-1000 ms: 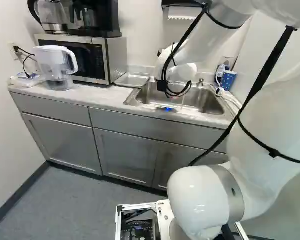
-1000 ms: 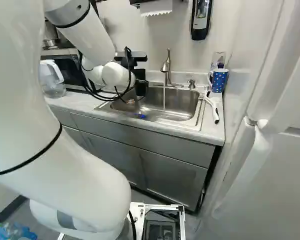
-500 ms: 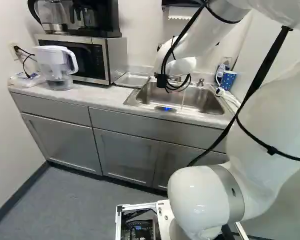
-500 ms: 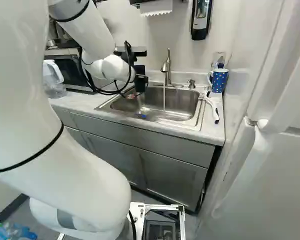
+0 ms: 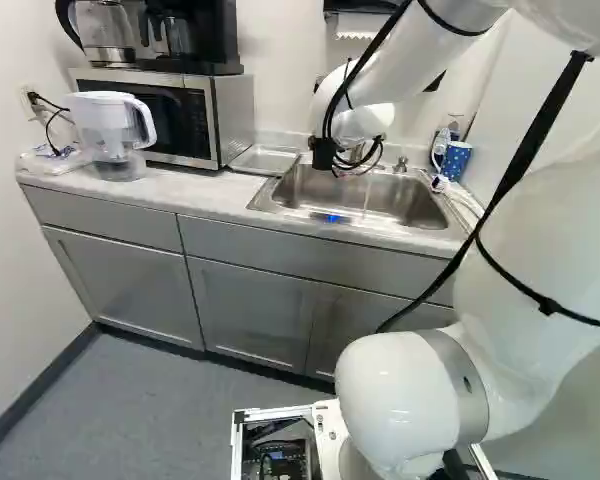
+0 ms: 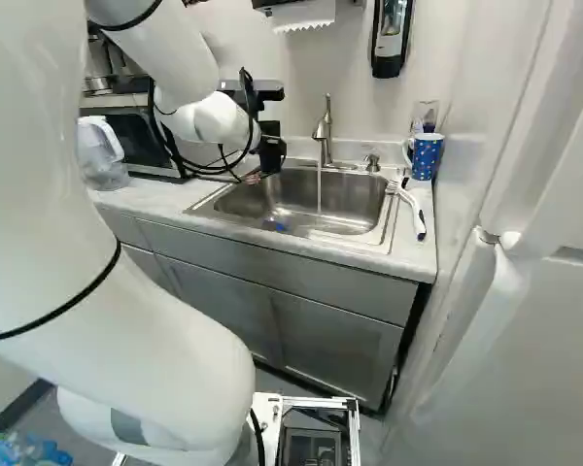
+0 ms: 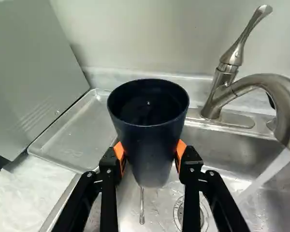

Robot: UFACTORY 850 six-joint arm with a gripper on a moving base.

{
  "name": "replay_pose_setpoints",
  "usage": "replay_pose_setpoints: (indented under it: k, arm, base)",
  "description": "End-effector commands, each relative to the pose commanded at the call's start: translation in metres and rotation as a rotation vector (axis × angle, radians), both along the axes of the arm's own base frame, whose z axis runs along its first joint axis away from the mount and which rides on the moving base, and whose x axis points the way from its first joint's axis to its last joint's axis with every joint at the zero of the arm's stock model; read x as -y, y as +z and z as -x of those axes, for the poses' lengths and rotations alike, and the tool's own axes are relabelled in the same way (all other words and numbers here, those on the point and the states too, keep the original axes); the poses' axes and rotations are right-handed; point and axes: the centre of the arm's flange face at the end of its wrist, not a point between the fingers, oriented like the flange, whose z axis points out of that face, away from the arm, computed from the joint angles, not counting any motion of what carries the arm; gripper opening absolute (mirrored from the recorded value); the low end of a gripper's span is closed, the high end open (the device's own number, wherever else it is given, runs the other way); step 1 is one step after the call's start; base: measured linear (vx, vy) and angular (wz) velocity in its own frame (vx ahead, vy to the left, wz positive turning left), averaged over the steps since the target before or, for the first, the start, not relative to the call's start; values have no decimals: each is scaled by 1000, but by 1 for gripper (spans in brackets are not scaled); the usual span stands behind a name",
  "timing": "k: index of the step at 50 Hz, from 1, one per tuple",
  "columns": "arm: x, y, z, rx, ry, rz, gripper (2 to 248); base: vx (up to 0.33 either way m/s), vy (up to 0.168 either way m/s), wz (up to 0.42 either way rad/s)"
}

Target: Rinse the cup and place it in the tray

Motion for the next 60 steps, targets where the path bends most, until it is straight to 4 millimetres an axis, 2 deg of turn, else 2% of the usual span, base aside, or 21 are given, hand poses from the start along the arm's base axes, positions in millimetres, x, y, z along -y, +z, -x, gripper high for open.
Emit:
replay_pose_setpoints:
  k: [29, 43, 60]
  arm:
    - [0, 32, 6, 66, 0, 0, 121]
    - [0, 32, 6, 66, -2, -6, 121]
    - [0, 32, 6, 68, -62, -146, 121]
  base:
    - [0, 0, 0]
    - [0, 0, 0]
    - [0, 0, 0]
